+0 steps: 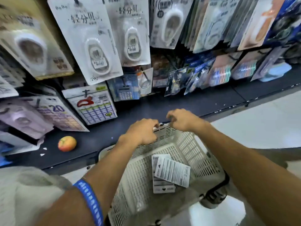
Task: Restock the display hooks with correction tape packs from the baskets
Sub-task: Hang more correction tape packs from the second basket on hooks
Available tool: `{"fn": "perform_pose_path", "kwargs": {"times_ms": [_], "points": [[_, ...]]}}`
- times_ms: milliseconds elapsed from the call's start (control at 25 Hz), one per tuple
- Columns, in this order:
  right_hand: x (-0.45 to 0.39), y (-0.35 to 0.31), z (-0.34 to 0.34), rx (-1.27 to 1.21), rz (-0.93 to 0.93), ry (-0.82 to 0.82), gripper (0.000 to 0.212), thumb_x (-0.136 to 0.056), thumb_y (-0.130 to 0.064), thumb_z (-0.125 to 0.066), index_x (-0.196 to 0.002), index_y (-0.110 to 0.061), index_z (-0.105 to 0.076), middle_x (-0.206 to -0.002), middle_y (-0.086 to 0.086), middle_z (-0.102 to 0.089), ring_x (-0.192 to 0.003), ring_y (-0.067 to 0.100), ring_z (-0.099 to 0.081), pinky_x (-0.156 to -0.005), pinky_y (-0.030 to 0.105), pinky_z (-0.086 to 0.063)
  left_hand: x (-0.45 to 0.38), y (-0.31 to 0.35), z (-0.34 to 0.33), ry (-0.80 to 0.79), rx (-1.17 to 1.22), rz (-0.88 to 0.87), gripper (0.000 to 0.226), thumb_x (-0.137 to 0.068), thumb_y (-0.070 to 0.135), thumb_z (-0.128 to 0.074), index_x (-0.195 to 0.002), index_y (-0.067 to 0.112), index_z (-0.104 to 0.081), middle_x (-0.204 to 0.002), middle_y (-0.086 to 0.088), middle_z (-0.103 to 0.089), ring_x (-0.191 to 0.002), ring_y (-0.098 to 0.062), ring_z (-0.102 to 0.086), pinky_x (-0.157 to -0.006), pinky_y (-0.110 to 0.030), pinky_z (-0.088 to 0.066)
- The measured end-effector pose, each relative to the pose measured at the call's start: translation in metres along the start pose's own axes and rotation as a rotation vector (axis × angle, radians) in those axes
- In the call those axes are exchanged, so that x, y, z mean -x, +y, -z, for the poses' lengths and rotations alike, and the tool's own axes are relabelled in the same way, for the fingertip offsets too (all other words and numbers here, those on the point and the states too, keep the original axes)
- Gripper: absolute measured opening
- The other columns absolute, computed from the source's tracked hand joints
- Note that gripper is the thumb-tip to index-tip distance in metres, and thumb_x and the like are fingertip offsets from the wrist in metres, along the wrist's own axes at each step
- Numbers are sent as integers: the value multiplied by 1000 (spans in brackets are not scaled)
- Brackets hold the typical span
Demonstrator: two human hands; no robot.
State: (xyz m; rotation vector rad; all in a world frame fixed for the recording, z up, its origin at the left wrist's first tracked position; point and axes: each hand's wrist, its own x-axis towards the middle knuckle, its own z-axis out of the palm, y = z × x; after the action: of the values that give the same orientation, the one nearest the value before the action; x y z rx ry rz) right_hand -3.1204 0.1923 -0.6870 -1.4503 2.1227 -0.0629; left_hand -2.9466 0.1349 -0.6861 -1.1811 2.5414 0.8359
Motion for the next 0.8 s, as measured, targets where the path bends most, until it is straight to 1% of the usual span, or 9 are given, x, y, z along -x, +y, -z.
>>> {"fn": "perform_pose_path", "kwargs": {"times_ms": [120,200,280,360,440,520,640,680,800], "points": [[4,44,-119,-109,-211,-267,47,-92,-25,-69,-136,-17,-56,-136,11,-61,-125,26,-58,-102,31,-45,3,-44,-101,-187,189,245,35,-91,23,-62,-126,23,-60,-127,-10,-68,-114,-30,-64,-93,-34,-51],[17,70,-179,-101,-325,-384,64,-93,-33,-67,-150,-19,-38,-154,11,-43,-139,28,-45,-113,38,-37,9,-66,-151,-297,143,356,42,-92,25,-58,-134,22,-55,-137,-9,-62,-123,-29,-61,-99,-34,-50],[15,90,-219,23,-373,-317,75,-94,-40,-64,-155,-23,-24,-162,9,-27,-146,31,-36,-117,44,-33,-2,-82,-188,-346,119,402,52,-93,26,-56,-144,21,-48,-146,-7,-56,-130,-28,-56,-104,-35,-47],[5,99,-229,30,-444,-198,74,-94,-38,-61,-154,-22,-23,-157,10,-33,-138,31,-45,-111,45,-42,-26,-87,-211,-351,181,442,59,-93,26,-57,-149,19,-43,-149,-8,-53,-133,-28,-54,-107,-35,-45],[-9,105,-230,-33,-463,-225,73,-92,-34,-64,-153,-22,-27,-151,9,-39,-135,29,-47,-109,44,-43,-49,-82,-228,-361,391,497,51,-92,19,-58,-142,16,-50,-140,-9,-61,-123,-27,-60,-99,-33,-48],[-20,110,-230,-187,-487,-294,64,-87,-25,-73,-142,-24,-41,-140,6,-51,-129,28,-53,-105,44,-48,-65,-79,-246,-355,738,638,41,-90,5,-59,-130,12,-59,-121,-7,-70,-101,-22,-66,-82,-29,-53],[-20,113,-227,-205,-428,-335,49,-84,-23,-77,-128,-24,-57,-125,0,-66,-116,21,-63,-92,32,-52,-71,-80,-258,-410,1024,728,33,-90,5,-63,-121,15,-68,-95,0,-79,-81,-17,-73,-60,-26,-52],[-19,115,-222,-193,-419,-356,49,-83,-26,-77,-129,-26,-61,-125,-2,-68,-114,20,-65,-90,30,-52,-71,-80,-259,-467,1070,733,33,-90,9,-67,-122,17,-68,-99,-1,-78,-87,-19,-72,-64,-28,-52],[-12,121,-203,-189,-344,-440,47,-79,-31,-81,-125,-26,-69,-122,-2,-72,-107,16,-68,-91,30,-54,-67,-70,-244,-602,1148,710,47,-86,18,-71,-132,12,-63,-125,-10,-70,-117,-29,-62,-92,-40,-45]]}}
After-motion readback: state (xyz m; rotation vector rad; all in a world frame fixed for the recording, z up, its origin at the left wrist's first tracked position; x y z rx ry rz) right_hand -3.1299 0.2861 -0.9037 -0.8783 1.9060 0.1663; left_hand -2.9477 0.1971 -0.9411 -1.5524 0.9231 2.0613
